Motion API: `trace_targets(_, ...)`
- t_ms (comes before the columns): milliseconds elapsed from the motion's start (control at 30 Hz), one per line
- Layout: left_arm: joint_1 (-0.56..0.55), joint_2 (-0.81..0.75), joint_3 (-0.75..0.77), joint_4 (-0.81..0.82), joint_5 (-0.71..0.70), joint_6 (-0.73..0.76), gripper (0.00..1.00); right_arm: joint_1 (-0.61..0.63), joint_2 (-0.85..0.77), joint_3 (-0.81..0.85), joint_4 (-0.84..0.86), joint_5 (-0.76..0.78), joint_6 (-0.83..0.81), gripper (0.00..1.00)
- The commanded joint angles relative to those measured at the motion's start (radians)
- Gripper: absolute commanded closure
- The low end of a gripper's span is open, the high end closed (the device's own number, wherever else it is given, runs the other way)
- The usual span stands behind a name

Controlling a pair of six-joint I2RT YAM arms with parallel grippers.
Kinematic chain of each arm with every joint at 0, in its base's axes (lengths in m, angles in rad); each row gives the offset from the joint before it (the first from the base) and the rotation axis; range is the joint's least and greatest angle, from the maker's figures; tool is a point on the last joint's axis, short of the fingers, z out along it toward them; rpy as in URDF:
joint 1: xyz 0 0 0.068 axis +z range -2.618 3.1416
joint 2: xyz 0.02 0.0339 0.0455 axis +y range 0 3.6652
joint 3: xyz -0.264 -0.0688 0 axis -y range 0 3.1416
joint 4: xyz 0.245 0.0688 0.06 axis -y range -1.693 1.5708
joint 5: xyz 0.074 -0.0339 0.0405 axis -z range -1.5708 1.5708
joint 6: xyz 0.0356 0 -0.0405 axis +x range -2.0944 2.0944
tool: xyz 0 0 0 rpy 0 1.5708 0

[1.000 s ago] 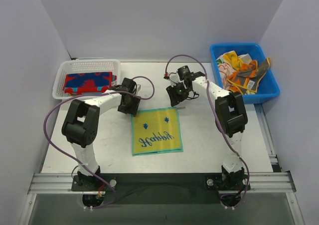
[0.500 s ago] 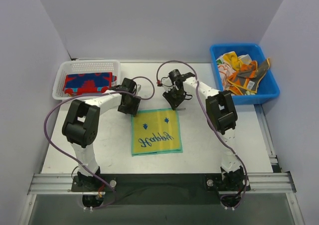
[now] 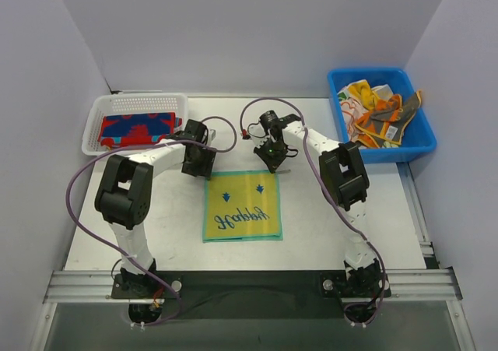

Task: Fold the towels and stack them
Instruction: Fold the towel

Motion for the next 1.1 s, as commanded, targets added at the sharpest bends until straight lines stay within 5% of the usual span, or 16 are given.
trace_targets(0,0.022,0.005,0.011,0.029,0.059,-0.026,0.38,0.001,0.032,-0.056,-0.125,0.056,-0.023,1.0)
trace_targets(267,0.039,0.024,0.016,0.058,0.104,-0.082,0.46,0.001,0.024,-0.079,-0.107,0.068,-0.019,1.0)
trace_targets(667,-0.005,0.065,0.027,0.034,0.023,-0.125,0.46,0.004,0.001,-0.096,-0.087,0.074,-0.014,1.0)
trace_targets(1067,-0.009,0.111,0.036,0.005,0.016,-0.124,0.78,0.002,-0.019,-0.122,-0.068,0.083,-0.017,1.0)
